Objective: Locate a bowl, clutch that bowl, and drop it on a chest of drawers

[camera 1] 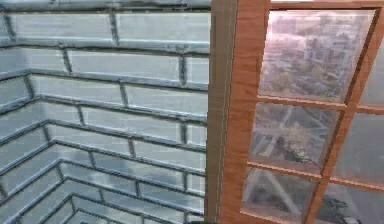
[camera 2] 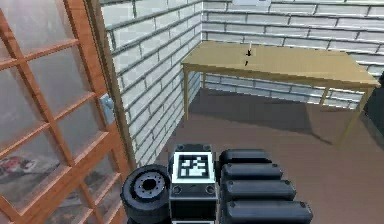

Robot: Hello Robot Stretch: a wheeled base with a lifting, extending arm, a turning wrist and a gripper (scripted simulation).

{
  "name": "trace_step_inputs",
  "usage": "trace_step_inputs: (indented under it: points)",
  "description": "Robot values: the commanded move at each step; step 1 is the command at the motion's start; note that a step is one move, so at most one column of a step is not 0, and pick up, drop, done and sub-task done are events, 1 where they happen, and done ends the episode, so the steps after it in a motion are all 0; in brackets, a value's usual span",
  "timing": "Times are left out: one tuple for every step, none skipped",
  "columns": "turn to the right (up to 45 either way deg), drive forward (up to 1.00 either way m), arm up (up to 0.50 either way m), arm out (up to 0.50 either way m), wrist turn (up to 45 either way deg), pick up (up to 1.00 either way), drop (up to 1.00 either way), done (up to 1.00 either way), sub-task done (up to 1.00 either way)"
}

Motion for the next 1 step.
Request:
trace_step_inputs:
  points:
    - [-3.0,0.00,0.00,0.00,0.0,0.00,0.00,0.00,0.00]
